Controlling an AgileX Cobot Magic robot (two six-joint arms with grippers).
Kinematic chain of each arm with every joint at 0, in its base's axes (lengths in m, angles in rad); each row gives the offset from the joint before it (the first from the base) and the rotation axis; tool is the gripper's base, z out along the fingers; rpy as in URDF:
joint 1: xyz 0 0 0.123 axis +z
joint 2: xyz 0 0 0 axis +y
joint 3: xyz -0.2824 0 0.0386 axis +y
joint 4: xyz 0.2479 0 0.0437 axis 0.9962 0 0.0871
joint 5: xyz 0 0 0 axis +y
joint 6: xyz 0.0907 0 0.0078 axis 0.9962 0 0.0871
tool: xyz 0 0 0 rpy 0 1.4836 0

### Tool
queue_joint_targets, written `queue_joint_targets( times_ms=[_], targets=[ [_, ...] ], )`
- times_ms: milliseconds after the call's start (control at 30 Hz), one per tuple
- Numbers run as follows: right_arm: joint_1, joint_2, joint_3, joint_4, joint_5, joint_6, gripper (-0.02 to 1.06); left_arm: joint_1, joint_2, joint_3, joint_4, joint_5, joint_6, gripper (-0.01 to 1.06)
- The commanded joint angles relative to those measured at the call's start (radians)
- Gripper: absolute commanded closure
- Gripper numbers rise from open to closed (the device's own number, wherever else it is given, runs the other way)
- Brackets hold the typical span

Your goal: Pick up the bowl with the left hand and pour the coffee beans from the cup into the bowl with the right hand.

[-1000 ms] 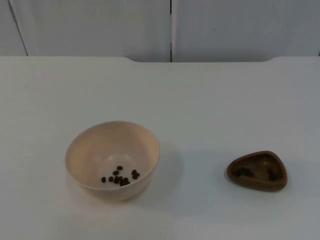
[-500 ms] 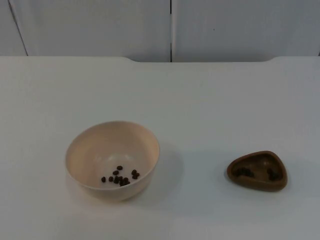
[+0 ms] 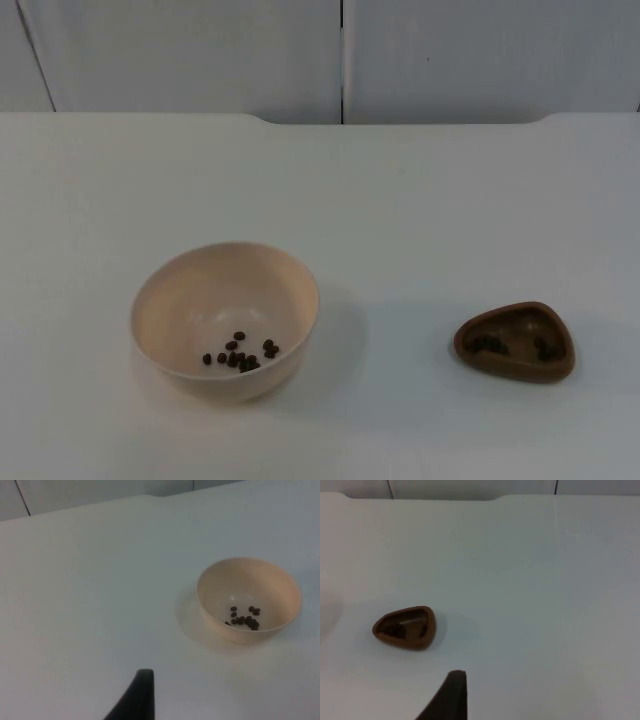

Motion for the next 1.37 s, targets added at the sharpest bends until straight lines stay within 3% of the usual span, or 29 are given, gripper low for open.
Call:
queue_joint_targets(
  times_ms=[0, 500, 1333],
  targets=[
    [-0.016, -0.003, 0.000, 0.001, -0.005, -0.003, -0.01, 0.003, -0.004, 0.005, -0.002, 0.002, -0.002, 0.00],
    [-0.018, -0.003, 0.000, 0.003, -0.005, -0.003, -0.01, 0.014, -0.004, 0.005, -0.002, 0.002, -0.002, 0.00],
    [-0.018, -0.003, 0.000, 0.003, -0.005, -0.003, -0.01, 0.297, -0.004, 0.005, -0.001, 0.002, -0.002, 0.00]
  ],
)
